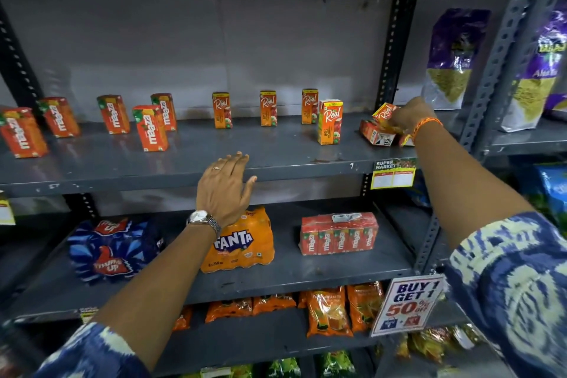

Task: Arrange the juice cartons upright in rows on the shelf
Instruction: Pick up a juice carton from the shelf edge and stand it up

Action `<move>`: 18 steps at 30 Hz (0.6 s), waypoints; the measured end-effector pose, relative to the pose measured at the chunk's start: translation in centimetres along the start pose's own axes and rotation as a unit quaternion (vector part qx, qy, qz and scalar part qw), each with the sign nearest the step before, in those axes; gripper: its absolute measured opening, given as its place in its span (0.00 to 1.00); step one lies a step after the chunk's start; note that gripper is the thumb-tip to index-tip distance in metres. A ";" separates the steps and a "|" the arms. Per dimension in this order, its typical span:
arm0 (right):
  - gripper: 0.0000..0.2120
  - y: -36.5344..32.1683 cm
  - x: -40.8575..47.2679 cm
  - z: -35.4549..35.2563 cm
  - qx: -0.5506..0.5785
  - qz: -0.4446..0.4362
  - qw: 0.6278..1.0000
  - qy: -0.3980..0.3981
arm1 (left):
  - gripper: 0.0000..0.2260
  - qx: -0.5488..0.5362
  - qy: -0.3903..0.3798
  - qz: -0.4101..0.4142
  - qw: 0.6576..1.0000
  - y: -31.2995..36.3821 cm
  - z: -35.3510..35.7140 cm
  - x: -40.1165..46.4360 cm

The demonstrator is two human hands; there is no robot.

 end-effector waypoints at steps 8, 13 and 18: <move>0.08 0.5 -1.4 0.2 0.340 0.062 0.928 -0.136 | 0.25 0.003 0.005 -0.007 1.000 0.1 0.4 0.1; 0.14 -0.2 -4.2 2.1 0.432 0.027 0.863 -0.260 | 0.24 0.011 0.026 -0.005 1.000 0.0 0.5 0.2; 0.16 -1.0 -6.8 3.3 0.441 -0.011 0.844 -0.307 | 0.24 0.016 0.034 0.002 0.999 -0.2 0.4 0.0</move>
Point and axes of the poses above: each hand's wrist, its own x-axis towards the middle knuckle, its own z-axis out of the palm, y = z × x, the point moved 7 cm from there along x, towards the middle knuckle, and after that the axes turned 13 degrees about z, right-handed, at the moved point
